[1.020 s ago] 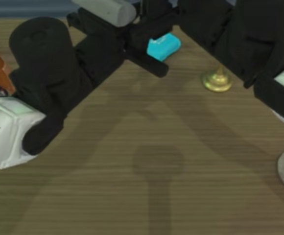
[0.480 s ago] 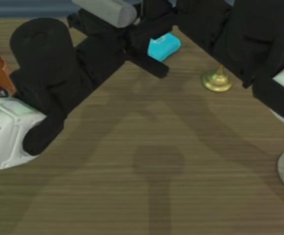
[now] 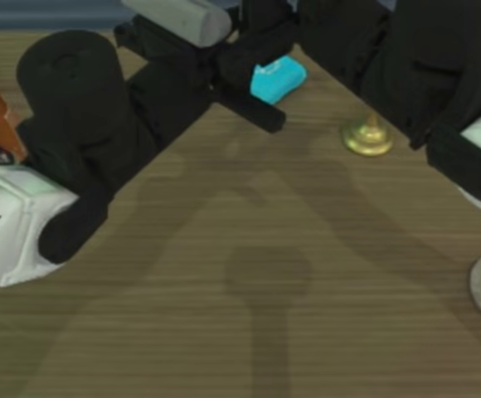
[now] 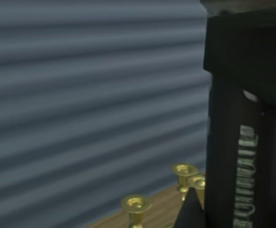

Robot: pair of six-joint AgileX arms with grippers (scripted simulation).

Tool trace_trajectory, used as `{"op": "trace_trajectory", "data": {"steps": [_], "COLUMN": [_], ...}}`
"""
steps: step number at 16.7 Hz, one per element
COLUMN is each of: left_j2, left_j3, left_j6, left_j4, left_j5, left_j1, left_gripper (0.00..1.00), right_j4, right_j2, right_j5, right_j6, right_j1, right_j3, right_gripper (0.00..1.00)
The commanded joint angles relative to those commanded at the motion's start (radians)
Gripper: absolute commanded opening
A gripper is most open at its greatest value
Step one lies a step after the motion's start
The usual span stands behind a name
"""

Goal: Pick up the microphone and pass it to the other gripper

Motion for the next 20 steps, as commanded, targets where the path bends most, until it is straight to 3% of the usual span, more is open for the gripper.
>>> {"op": "trace_trajectory", "data": {"steps": [6,19,20], "left_j2": [0.000,0.000,0.000], "left_j3": [0.000,0.000,0.000], "left_j6": [0.000,0.000,0.000], "left_j4": [0.000,0.000,0.000], "left_j5": [0.000,0.000,0.000], "left_j1": [0.000,0.000,0.000], "left_gripper": [0.00,0.98,1.00], "right_j4": [0.000,0.000,0.000], "right_j2": [0.000,0.000,0.000], "right_j5": [0.000,0.000,0.000], "right_j6": [0.000,0.000,0.000], "right_j1": [0.000,0.000,0.000], "right_j3": [0.000,0.000,0.000], "right_gripper": [0.00,0.00,0.00]}}
